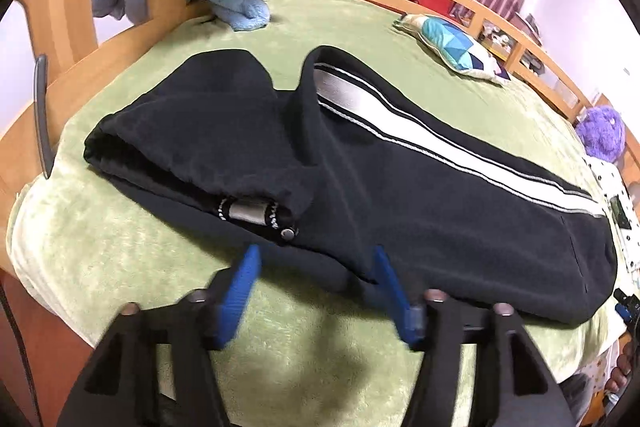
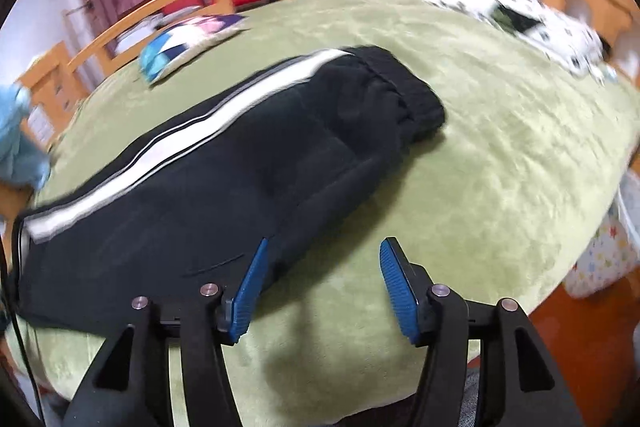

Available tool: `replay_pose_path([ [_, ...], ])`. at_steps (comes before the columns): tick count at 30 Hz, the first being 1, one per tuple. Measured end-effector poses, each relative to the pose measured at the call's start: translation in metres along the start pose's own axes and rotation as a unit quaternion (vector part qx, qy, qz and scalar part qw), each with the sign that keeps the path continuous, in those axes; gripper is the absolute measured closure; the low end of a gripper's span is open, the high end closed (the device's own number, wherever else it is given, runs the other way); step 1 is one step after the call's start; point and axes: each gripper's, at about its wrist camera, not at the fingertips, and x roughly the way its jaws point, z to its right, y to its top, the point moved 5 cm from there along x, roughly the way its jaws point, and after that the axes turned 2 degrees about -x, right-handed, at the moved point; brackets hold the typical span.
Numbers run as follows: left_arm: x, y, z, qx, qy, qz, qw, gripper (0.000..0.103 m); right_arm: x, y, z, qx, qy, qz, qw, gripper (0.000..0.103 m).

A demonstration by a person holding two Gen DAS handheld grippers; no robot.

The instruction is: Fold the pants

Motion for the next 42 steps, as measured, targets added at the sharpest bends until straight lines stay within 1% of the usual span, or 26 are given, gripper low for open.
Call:
replay_pose_path([
  [1, 0.001, 0.0, 0.0, -0.002, -0.002, 0.0, 1.0, 0.042, 0.003, 0.003, 0.01, 0.026, 0.007, 0.001, 1.0, 0.046],
  [4, 0.006, 0.0, 0.004, -0.005, 0.003, -0.006, 1.0, 0.042, 0.015, 0.012, 0.028, 0.072, 0.026, 0.001, 0.997, 0.042],
  [8, 0.012, 0.0, 0.015, -0.005, 0.01, -0.014, 0.9998, 0.042, 0.04, 0.032, 0.041, 0.108, 0.035, 0.004, 0.994, 0.041],
  [11, 0.013, 0.0, 0.024, -0.003, 0.023, -0.013, 0.9996, 0.042, 0.068, 0.051, 0.05, 0.138, 0.06, 0.009, 0.989, 0.038],
  [14, 0.014, 0.002, 0.033, -0.007, 0.03, -0.012, 0.9994, 0.042, 0.104, 0.071, 0.054, 0.169, 0.093, -0.008, 0.981, 0.038],
  [16, 0.016, 0.004, 0.039, -0.005, 0.032, -0.013, 0.9994, 0.042, 0.129, 0.084, 0.055, 0.192, 0.117, -0.022, 0.974, 0.031],
  [17, 0.017, 0.005, 0.043, -0.002, 0.035, -0.012, 0.9993, 0.042, 0.141, 0.092, 0.053, 0.198, 0.126, -0.032, 0.971, 0.032],
  [18, 0.018, 0.007, 0.047, 0.002, 0.04, -0.011, 0.9991, 0.042, 0.148, 0.096, 0.052, 0.198, 0.126, -0.037, 0.971, 0.047],
  [19, 0.018, 0.007, 0.05, 0.005, 0.043, -0.01, 0.999, 0.042, 0.151, 0.103, 0.05, 0.191, 0.123, -0.036, 0.973, 0.079],
  [21, 0.018, 0.009, 0.058, 0.013, 0.046, -0.01, 0.9988, 0.042, 0.142, 0.117, 0.046, 0.165, 0.139, -0.019, 0.976, 0.084],
  [22, 0.016, 0.011, 0.061, 0.019, 0.046, -0.008, 0.9987, 0.042, 0.13, 0.124, 0.05, 0.167, 0.142, 0.004, 0.976, 0.085],
  [23, 0.013, 0.012, 0.064, 0.026, 0.047, -0.005, 0.9986, 0.042, 0.116, 0.131, 0.058, 0.182, 0.153, 0.026, 0.971, 0.085],
  [25, 0.004, 0.014, 0.068, 0.04, 0.048, 0.006, 0.998, 0.042, 0.097, 0.139, 0.079, 0.207, 0.168, 0.041, 0.963, 0.085],
  [26, -0.001, 0.015, 0.07, 0.048, 0.045, 0.016, 0.9977, 0.042, 0.088, 0.143, 0.093, 0.21, 0.161, 0.055, 0.963, 0.085],
  [27, -0.004, 0.016, 0.07, 0.051, 0.044, 0.02, 0.9975, 0.041, 0.079, 0.147, 0.11, 0.2, 0.135, 0.077, 0.967, 0.086],
  [29, -0.006, 0.014, 0.071, 0.052, 0.035, 0.022, 0.9978, 0.039, 0.075, 0.151, 0.139, 0.188, 0.075, 0.086, 0.976, 0.086],
  [30, -0.006, 0.013, 0.072, 0.05, 0.024, 0.019, 0.9983, 0.039, 0.079, 0.15, 0.153, 0.184, 0.052, 0.071, 0.979, 0.085],
  [31, -0.003, 0.011, 0.074, 0.049, 0.015, 0.014, 0.9986, 0.039, 0.083, 0.148, 0.161, 0.181, 0.044, 0.054, 0.981, 0.081],
  [33, 0.002, 0.006, 0.08, 0.05, -0.004, 0.003, 0.9987, 0.039, 0.097, 0.135, 0.165, 0.155, 0.038, -0.005, 0.987, 0.075],
  [34, 0.005, 0.004, 0.084, 0.052, -0.012, -0.002, 0.9986, 0.039, 0.099, 0.13, 0.164, 0.135, 0.027, -0.014, 0.99, 0.073],
  [35, 0.009, 0.001, 0.09, 0.059, -0.02, -0.006, 0.998, 0.039, 0.096, 0.124, 0.16, 0.107, 0.011, -0.012, 0.994, 0.072],
  [36, 0.012, -0.001, 0.096, 0.067, -0.026, -0.009, 0.9974, 0.039, 0.092, 0.12, 0.157, 0.09, -0.003, -0.008, 0.996, 0.068],
  [37, 0.015, -0.002, 0.099, 0.073, -0.026, -0.01, 0.9969, 0.039, 0.086, 0.113, 0.153, 0.076, -0.023, -0.003, 0.997, 0.061],
  [38, 0.021, -0.004, 0.103, 0.082, -0.015, -0.014, 0.9964, 0.039, 0.08, 0.106, 0.15, 0.07, -0.039, -0.001, 0.997, 0.059],
  [40, 0.031, -0.005, 0.106, 0.091, 0.004, -0.018, 0.9957, 0.039, 0.064, 0.094, 0.147, 0.069, -0.068, 0.006, 0.995, 0.058],
  [42, 0.041, -0.007, 0.105, 0.097, 0.025, -0.015, 0.9948, 0.039, 0.043, 0.077, 0.145, 0.066, -0.073, 0.01, 0.995, 0.058],
])
